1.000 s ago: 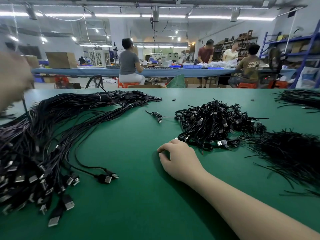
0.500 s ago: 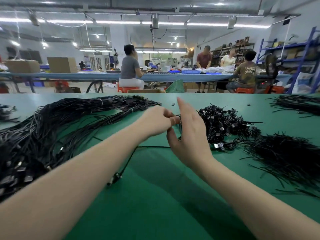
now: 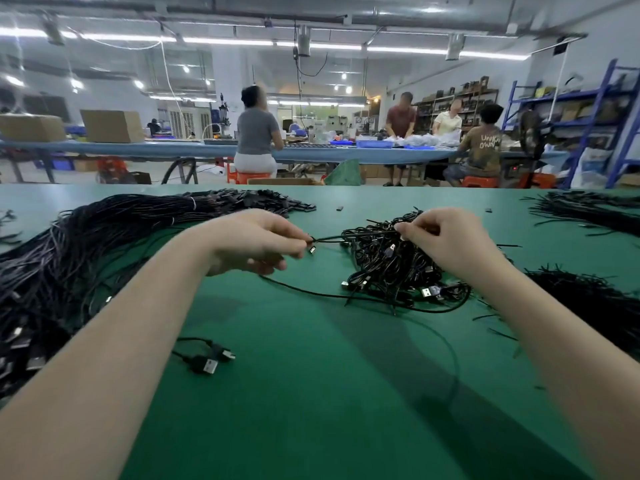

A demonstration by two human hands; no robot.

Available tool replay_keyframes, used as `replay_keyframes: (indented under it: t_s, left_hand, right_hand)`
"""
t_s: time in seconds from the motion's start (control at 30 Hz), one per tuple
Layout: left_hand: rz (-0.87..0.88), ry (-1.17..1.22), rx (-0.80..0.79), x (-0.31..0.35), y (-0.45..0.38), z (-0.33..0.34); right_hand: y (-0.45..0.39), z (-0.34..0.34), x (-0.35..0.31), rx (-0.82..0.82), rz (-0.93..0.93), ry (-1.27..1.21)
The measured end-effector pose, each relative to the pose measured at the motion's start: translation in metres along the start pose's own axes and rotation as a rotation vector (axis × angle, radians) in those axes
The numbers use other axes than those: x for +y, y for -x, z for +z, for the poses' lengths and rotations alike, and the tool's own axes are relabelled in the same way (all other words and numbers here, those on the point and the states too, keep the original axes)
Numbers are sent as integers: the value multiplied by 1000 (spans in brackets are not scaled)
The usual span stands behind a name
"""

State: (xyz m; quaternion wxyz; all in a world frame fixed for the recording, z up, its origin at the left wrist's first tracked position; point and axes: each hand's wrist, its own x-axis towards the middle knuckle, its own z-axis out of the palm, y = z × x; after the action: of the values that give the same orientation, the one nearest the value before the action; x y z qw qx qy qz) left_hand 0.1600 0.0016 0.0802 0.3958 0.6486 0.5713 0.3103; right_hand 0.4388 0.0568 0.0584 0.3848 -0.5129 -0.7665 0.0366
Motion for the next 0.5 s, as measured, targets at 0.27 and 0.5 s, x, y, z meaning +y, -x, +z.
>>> replay_keyframes:
  t_s: [0.27, 0.5]
  left_hand:
    - [100, 908, 286, 3, -15, 5]
    - [13, 825, 276, 2, -14, 15]
  right_hand:
    - [18, 20, -43, -521, 186, -573]
    - [43, 37, -76, -841, 105, -828]
